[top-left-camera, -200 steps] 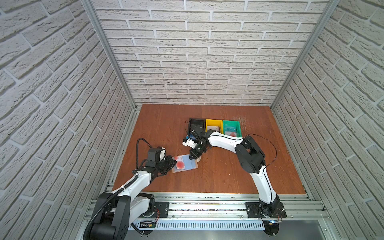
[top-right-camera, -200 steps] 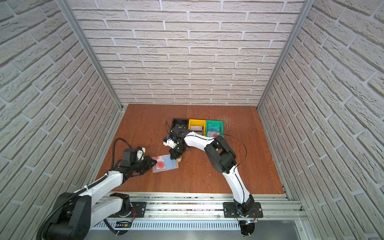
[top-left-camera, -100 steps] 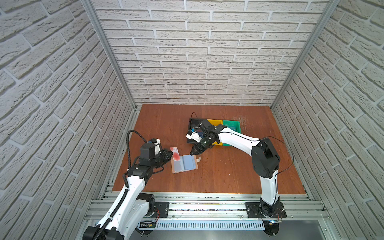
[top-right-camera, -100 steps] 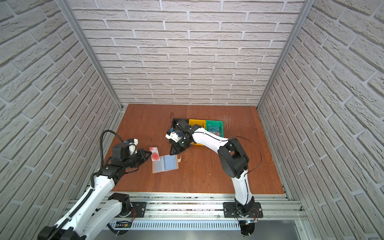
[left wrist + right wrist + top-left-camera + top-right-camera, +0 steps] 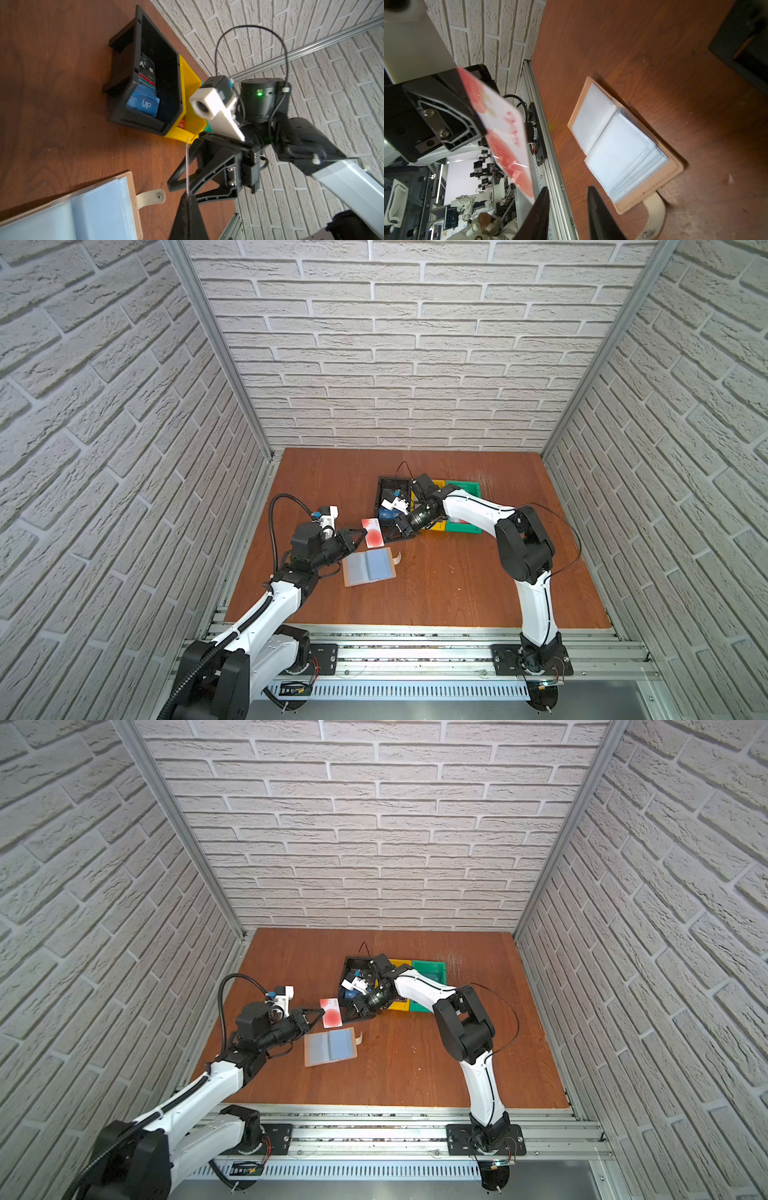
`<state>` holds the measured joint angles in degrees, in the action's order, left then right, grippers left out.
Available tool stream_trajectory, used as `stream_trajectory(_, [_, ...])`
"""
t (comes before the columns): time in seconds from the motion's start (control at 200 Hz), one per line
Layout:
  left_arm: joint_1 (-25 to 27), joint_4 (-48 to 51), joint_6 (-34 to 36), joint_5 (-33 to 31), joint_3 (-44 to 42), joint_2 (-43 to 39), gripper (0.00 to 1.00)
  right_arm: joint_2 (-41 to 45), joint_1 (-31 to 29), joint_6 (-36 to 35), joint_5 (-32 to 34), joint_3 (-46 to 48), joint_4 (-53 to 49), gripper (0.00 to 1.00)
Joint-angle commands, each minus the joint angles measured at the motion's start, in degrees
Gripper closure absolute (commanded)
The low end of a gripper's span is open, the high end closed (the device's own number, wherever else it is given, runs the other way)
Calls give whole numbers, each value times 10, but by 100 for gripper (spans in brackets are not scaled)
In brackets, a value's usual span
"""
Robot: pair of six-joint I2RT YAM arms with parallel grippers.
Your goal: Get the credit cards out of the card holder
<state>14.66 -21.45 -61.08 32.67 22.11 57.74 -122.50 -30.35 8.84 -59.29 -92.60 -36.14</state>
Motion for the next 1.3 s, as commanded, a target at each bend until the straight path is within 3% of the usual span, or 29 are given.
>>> stream_trajectory(0.0, [1,-59,2,9,0,4,100,4,-4,33,-46,-13,59,68])
stream_trajectory(0.2, [0,-41,8,0,-5,-3,100,9,-3,74,-52,-5,115,68])
stream_trajectory(0.625, [-30,13,12,-16,-25,-74,100,23,5,80,-62,-6,114,67])
stream_trajectory(1.295, [-34,-42,-19,-9,-48,-62,100,18,7,114,-117,-9,150,66])
